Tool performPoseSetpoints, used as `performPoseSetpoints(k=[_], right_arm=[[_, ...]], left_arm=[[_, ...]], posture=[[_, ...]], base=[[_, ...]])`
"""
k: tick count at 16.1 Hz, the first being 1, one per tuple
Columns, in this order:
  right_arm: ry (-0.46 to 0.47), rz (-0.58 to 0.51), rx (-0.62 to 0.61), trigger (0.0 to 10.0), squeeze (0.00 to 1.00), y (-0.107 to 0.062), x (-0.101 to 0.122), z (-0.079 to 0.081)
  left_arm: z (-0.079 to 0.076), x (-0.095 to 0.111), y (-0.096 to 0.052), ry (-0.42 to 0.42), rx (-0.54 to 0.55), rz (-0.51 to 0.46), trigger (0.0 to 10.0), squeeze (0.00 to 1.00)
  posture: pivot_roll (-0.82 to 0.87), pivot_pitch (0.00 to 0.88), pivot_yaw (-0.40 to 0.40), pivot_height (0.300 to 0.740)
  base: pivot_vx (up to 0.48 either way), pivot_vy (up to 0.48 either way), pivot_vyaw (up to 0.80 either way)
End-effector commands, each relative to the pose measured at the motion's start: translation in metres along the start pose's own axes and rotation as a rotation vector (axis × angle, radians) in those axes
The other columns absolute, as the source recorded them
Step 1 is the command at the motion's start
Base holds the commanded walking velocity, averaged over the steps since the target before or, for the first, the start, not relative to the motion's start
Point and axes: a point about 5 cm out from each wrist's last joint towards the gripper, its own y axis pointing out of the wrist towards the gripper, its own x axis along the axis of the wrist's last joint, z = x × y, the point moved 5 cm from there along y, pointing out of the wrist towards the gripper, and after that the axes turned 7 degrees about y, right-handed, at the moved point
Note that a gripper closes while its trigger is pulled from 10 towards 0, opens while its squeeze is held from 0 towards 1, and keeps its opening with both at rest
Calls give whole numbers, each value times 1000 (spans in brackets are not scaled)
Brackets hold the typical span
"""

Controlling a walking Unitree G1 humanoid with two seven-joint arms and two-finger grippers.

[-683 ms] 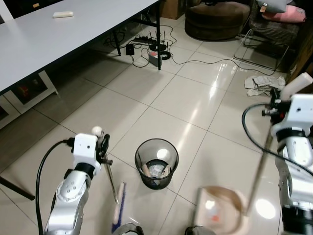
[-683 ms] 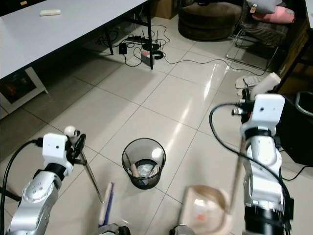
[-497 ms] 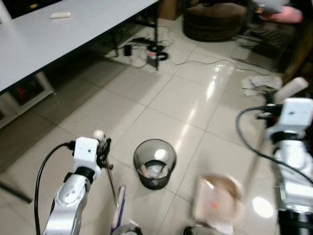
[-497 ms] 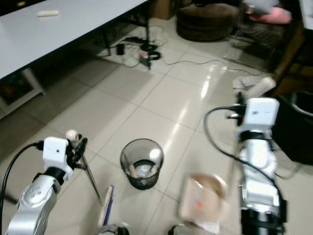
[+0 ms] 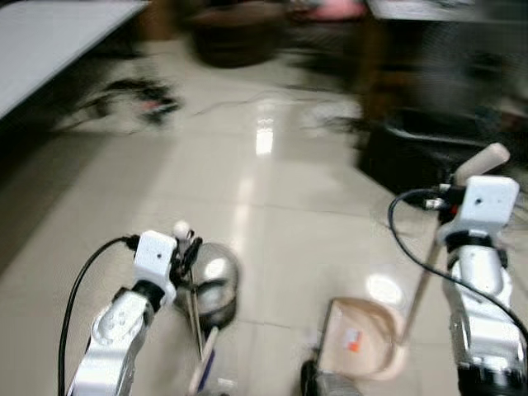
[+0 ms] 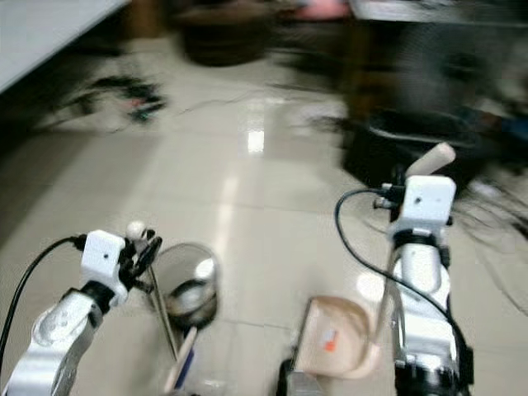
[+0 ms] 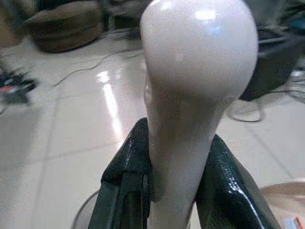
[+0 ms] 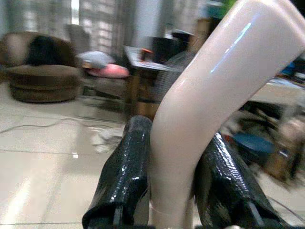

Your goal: Sweep floor

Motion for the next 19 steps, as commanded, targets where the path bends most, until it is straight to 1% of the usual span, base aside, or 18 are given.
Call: performPoseSetpoints(k=[1, 3, 6, 7, 8, 10, 11, 12, 13, 14, 15, 16, 18, 19], right_arm=[[-15, -16, -4, 10000, 0, 2, 7, 1], [3, 0, -12, 10000, 0, 1, 4, 1], [20, 9, -5, 10000, 0, 0, 3, 5], [21, 8, -2, 10000, 0, 1, 4, 7], [34, 12, 2, 10000, 0, 2, 5, 8], [63, 39, -12, 10000, 0, 4, 3, 6], [87, 42, -20, 10000, 0, 5, 3, 6], [100, 38, -23, 10000, 0, 7, 4, 7], [104, 31, -22, 10000, 0, 10, 6, 8], [55, 21, -14, 10000, 0, 13, 9, 10], [85, 20, -23, 10000, 0, 14, 10, 9], [140, 17, -27, 10000, 0, 12, 10, 7], [169, 20, -16, 10000, 0, 10, 9, 8], [197, 25, -6, 10000, 0, 9, 9, 9]], left_arm=[[-2, 4, 1, -3, -10, -24, 10000, 0], [-4, 4, 3, 6, -18, -31, 10000, 0], [1, 9, 9, -10, 35, -50, 10000, 0], [2, 10, 10, -1, 48, -53, 10000, 0], [2, 14, 12, 18, 57, -64, 10000, 0], [3, 15, 12, 23, 82, -67, 10000, 0], [7, 13, 12, 22, 117, -61, 10000, 0], [9, 12, 14, 25, 130, -60, 10000, 0], [11, 13, 17, 24, 147, -62, 10000, 0], [14, 14, 21, 22, 160, -68, 10000, 0], [15, 17, 24, 28, 165, -75, 10000, 0], [15, 20, 27, 33, 171, -83, 10000, 0], [15, 22, 29, 36, 174, -87, 10000, 0], [16, 26, 33, 42, 180, -98, 10000, 0]], posture=[[-5, 45, 44, 740], [-6, 35, 47, 740], [-11, 31, 49, 740], [-11, 31, 50, 740], [-11, 33, 51, 740], [-11, 33, 50, 740], [-12, 31, 49, 740], [-11, 36, 46, 740], [-11, 41, 46, 740], [-16, 37, 47, 740], [-14, 47, 46, 740], [-14, 50, 45, 740], [-12, 50, 41, 740], [-11, 67, 41, 740]], base=[[0, 0, -800], [0, 0, -800], [0, 0, -800], [0, 0, -800], [0, 0, 0], [0, -257, 0], [0, -266, 0], [0, -270, 0], [0, -292, 0], [0, -311, 0], [0, -319, 0], [0, -319, 0], [0, -322, 0], [0, -330, 0]])
